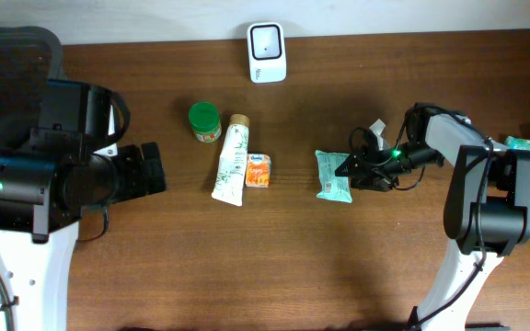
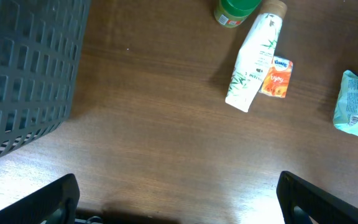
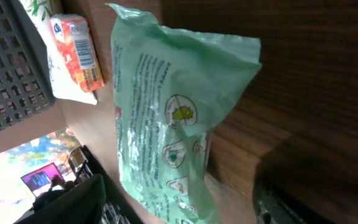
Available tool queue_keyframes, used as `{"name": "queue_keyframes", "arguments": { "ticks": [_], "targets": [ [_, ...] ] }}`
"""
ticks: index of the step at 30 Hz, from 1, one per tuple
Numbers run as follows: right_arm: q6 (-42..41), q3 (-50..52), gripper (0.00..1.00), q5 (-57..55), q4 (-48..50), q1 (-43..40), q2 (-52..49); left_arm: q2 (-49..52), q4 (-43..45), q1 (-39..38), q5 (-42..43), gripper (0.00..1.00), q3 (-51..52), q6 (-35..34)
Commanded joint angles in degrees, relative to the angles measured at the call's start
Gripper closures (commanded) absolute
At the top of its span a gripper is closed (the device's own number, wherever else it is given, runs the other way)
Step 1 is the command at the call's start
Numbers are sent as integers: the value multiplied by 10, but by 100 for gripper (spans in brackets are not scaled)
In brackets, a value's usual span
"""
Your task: Scan the item barcode
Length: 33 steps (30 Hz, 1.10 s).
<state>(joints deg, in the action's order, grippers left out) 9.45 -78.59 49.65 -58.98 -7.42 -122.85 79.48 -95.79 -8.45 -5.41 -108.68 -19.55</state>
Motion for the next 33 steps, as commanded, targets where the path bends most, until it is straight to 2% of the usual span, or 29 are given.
{"name": "queue_keyframes", "arguments": {
  "ticks": [1,14,16,23,30,31,33],
  "targets": [
    [6,22,28,12,26,3,-4,-7,1,0,-2,1,-2,-6],
    [5,70,29,103,147,3,-4,-7,1,0,-2,1,-2,-6],
    [-21,70,33,97,162,3,-4,-7,1,0,-2,1,-2,-6],
    [-20,74,45,71,164,4,-4,-7,1,0,-2,1,-2,-6],
    [-29,108,46,73,204,16,-4,-7,1,0,-2,1,-2,-6],
    [-29,108,51,73,205,19,-4,-7,1,0,-2,1,-2,-6],
    [-29,108,69,71,212,25,-4,-7,1,0,-2,1,-2,-6]
  ]
}}
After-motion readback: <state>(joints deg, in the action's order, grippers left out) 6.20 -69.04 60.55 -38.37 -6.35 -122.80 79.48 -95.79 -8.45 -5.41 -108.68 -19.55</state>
